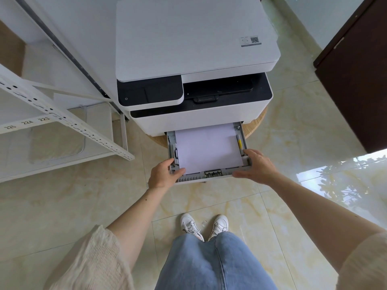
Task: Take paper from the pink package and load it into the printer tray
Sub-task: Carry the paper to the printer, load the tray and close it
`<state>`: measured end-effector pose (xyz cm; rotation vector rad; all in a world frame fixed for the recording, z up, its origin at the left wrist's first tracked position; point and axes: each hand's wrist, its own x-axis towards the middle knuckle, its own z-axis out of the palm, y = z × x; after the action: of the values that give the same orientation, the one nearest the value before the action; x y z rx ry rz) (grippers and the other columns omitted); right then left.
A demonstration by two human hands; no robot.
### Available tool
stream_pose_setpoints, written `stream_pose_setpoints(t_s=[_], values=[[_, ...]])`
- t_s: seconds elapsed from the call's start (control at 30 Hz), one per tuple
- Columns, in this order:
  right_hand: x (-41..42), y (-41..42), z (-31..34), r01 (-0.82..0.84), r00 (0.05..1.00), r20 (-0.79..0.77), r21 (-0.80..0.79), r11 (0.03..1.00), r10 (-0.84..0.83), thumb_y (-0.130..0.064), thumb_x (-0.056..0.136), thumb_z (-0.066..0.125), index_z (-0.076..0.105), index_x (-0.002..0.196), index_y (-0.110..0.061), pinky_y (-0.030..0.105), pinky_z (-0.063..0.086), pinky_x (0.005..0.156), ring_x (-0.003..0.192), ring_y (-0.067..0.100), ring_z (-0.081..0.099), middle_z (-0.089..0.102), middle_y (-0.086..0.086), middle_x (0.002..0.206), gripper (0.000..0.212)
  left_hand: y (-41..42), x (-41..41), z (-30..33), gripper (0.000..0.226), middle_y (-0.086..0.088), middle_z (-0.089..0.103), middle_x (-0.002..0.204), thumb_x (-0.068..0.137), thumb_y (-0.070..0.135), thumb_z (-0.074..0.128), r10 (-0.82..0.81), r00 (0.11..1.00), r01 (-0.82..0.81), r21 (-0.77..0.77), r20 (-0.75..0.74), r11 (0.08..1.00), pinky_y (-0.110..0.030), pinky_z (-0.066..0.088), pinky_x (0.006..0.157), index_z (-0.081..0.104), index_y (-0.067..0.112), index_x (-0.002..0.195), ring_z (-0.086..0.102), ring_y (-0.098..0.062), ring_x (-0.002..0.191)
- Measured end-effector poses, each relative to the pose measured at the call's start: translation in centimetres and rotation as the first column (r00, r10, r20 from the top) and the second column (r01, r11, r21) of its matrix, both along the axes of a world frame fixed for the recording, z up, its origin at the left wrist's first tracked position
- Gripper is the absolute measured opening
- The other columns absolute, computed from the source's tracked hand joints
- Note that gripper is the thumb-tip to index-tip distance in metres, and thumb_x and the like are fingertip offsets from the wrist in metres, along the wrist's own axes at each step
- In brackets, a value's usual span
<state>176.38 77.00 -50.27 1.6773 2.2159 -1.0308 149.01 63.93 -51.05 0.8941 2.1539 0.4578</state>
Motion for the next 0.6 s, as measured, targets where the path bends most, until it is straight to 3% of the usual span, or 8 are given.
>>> stream_pose_setpoints(t_s=[0.13,0.27,0.43,0.6], values=[[0.2,-0.1,0.4,-0.108,0.992,0.062,-0.012,0.994,0.108,-0.062,0.052,0.083,0.031,0.146,-0.019,0.046,0.036,0.109,0.129,0.027,0.046,0.033,0.001,0.153,0.115,-0.9,0.2,0.8,0.098,0.000,0.045,0.150,0.061,0.061,0.079,-0.104,0.995,0.104,-0.046,0.001,0.994,-0.037,0.042,0.106,0.044,0.020,0.143,0.046,-0.021,0.135],[0.2,-0.1,0.1,-0.117,0.989,0.096,0.013,0.993,0.115,-0.050,0.055,0.087,0.028,0.148,-0.018,0.044,0.038,0.108,0.129,0.025,0.047,0.032,-0.002,0.154,0.115,-1.2,0.0,0.8,0.120,0.002,0.026,0.160,0.045,0.054,0.090,-0.172,0.985,0.171,-0.122,0.005,0.978,-0.039,0.034,0.114,0.036,0.022,0.148,0.031,-0.017,0.144],[0.2,-0.1,-0.2,-0.092,0.994,0.072,0.050,0.995,0.088,-0.046,0.061,0.086,0.033,0.146,-0.018,0.043,0.042,0.102,0.123,0.026,0.051,0.036,-0.001,0.152,0.103,-0.9,-0.2,0.8,0.114,-0.001,0.028,0.159,0.050,0.038,0.093,-0.166,0.986,0.161,-0.118,-0.032,0.980,-0.037,0.034,0.113,0.038,0.018,0.147,0.033,-0.018,0.143],[0.2,0.2,-0.3,-0.069,0.996,0.052,0.059,0.996,0.066,-0.047,0.058,0.087,0.039,0.143,-0.019,0.044,0.045,0.099,0.121,0.026,0.053,0.041,-0.002,0.148,0.101,-0.8,-0.4,0.5,0.112,0.001,0.036,0.156,0.046,0.038,0.095,-0.100,0.995,0.099,-0.079,-0.010,0.992,-0.033,0.039,0.110,0.044,0.021,0.144,0.042,-0.018,0.138]])
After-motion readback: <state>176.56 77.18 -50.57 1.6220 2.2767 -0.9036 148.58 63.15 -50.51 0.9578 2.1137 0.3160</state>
